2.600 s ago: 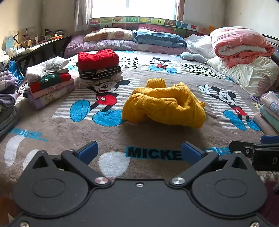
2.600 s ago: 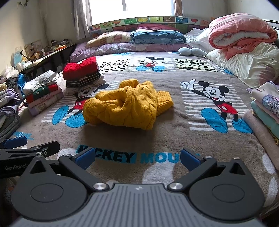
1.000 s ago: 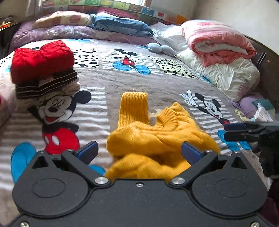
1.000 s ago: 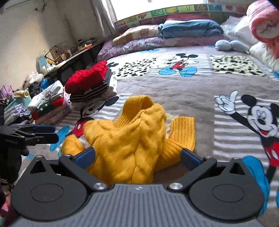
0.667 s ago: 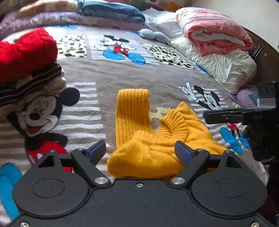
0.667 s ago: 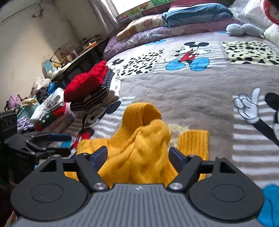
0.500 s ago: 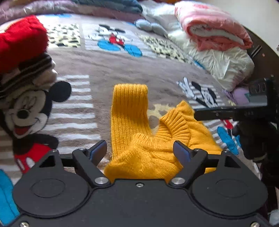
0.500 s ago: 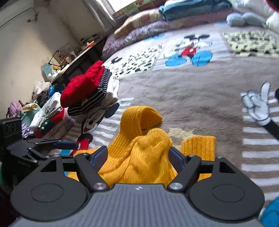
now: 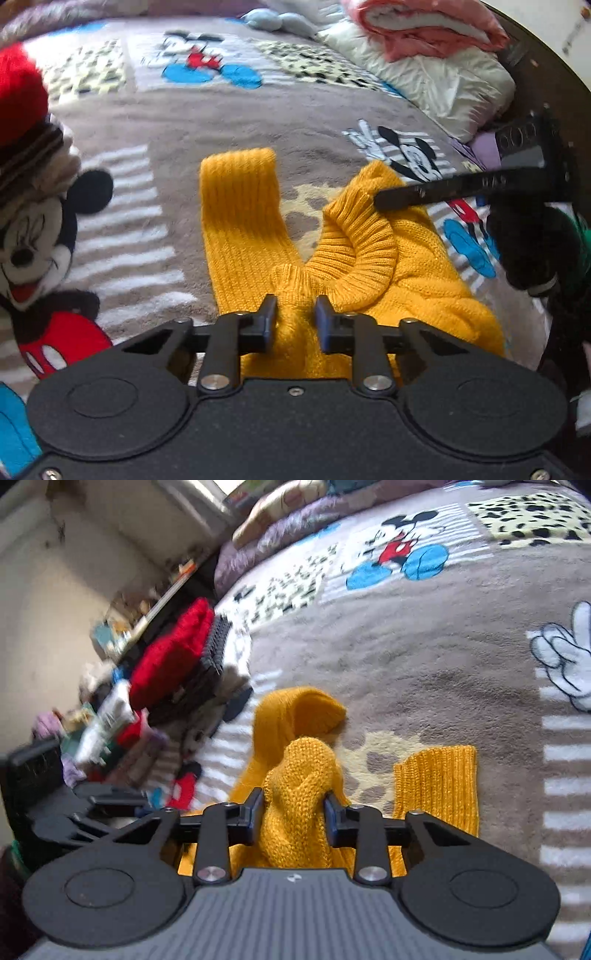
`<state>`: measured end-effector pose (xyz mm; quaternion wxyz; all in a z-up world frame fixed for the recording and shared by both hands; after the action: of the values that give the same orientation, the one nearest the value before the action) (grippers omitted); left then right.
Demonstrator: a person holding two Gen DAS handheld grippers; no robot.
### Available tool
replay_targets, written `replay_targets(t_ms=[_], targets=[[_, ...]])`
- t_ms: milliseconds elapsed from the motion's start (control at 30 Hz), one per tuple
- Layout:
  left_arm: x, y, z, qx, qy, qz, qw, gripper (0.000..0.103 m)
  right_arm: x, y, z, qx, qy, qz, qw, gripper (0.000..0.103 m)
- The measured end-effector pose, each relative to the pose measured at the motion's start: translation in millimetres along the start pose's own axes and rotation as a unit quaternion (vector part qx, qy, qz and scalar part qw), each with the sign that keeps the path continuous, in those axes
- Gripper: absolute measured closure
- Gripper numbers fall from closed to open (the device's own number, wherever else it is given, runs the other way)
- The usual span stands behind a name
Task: Fold clothes
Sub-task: 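Reach both grippers to the crumpled yellow sweater and close on its knit, then lift the sweater with both grippers and shake it open in the air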
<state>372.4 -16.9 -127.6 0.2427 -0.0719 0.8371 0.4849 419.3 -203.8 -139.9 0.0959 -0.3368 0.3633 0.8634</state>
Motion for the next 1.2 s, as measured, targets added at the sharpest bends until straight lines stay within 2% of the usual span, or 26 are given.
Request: replay_targets(t_ms=[200,400,600,833,1033,1200], targets=[[-9,34,-34,-0.030,-0.078,-0.054,0.9950,0.090,-13,44,22,-0.009,0.007,-0.045,0.999,0.077],[-55,70,-57,-0.075,-0.129,-0.119,0.9816,0.090,-40,89,43,-0.001,0.025,-0.091,0.995,0.080],[-102,108,-80,-0.118,-0.178,-0.183,0.9597,0.090,-84,126,59,0.013,0.041,-0.141,0.989,0.081],[-159,143,-105,-0.171,-0.229,-0.249,0.9251,0.090,-147,150,73,0.036,0.070,-0.196,0.977,0.082],[-199,162,-117,-0.198,-0.239,-0.309,0.8990,0.090,-195,166,68,0.060,0.077,-0.259,0.961,0.083],[-184,155,-119,-0.197,-0.248,-0.326,0.8908,0.091,-214,181,68,0.062,0.090,-0.304,0.946,0.083]])
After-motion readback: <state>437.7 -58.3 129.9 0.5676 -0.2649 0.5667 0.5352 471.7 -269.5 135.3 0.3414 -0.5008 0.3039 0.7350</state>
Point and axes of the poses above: each gripper's, at about its wrist camera, not at the fingertips, and y roughly against the way its jaws point, z to its left, x to its underside, the point moved 9 cm from there along -y, roughly the way its jaws point, and after that the axes turned 15 degrees about y, right-handed, at the moved point
